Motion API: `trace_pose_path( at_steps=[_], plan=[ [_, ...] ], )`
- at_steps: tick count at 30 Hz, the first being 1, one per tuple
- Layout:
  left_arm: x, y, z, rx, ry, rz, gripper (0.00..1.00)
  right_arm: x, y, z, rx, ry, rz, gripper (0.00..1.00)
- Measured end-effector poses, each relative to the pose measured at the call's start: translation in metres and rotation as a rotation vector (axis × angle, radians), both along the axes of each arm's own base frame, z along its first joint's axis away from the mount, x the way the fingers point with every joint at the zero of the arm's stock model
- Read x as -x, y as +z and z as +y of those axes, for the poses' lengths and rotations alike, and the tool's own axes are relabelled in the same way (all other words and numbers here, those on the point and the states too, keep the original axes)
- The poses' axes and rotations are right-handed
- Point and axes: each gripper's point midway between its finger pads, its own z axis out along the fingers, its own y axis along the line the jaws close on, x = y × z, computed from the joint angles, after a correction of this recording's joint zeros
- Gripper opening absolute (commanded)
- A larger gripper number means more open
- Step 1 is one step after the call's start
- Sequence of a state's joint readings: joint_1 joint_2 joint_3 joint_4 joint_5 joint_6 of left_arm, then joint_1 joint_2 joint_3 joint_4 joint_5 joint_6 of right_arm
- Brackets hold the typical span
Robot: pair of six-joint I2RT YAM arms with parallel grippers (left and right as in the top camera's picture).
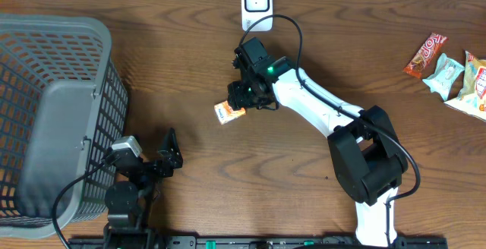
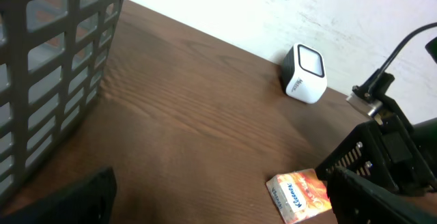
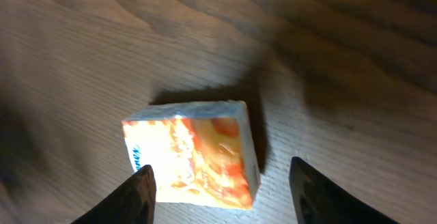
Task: Scan the item barcode
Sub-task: 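Lift the orange box and carry it right with the right gripper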
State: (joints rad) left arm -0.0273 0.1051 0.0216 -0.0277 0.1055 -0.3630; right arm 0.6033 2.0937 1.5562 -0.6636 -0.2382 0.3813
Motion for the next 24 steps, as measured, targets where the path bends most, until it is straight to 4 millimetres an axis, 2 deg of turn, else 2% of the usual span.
trace_pose_path(
  at_steps=[4, 8, 12, 19, 21, 22, 23, 24],
  plan=[
    [0.000, 0.000, 0.000, 0.000, 0.000, 0.000, 0.98, -0.002, -0.002, 0.007, -0.027, 0.043, -0.013, 0.48],
    [0.000, 0.000, 0.000, 0.000, 0.000, 0.000, 0.98, 0.006, -0.016, 0.012, -0.052, 0.082, 0.038, 0.46],
    [0.000, 0.000, 0.000, 0.000, 0.000, 0.000, 0.98, 0.013, -0.022, 0.009, -0.041, 0.092, 0.070, 0.45],
    [0.000, 0.000, 0.000, 0.000, 0.000, 0.000, 0.98, 0.011, -0.024, 0.006, -0.018, 0.091, 0.058, 0.46],
    [0.000, 0.000, 0.000, 0.000, 0.000, 0.000, 0.98, 0.010, -0.030, 0.006, -0.014, 0.092, 0.062, 0.39],
    [0.000, 0.000, 0.000, 0.000, 0.000, 0.000, 0.98, 0.010, -0.034, 0.006, -0.012, 0.093, 0.067, 0.32],
    [0.000, 0.000, 0.000, 0.000, 0.000, 0.000, 0.98, 0.010, -0.036, 0.008, -0.021, 0.095, 0.068, 0.18],
    [0.000, 0.000, 0.000, 0.000, 0.000, 0.000, 0.98, 0.009, -0.036, 0.009, -0.023, 0.100, 0.061, 0.09]
  ],
)
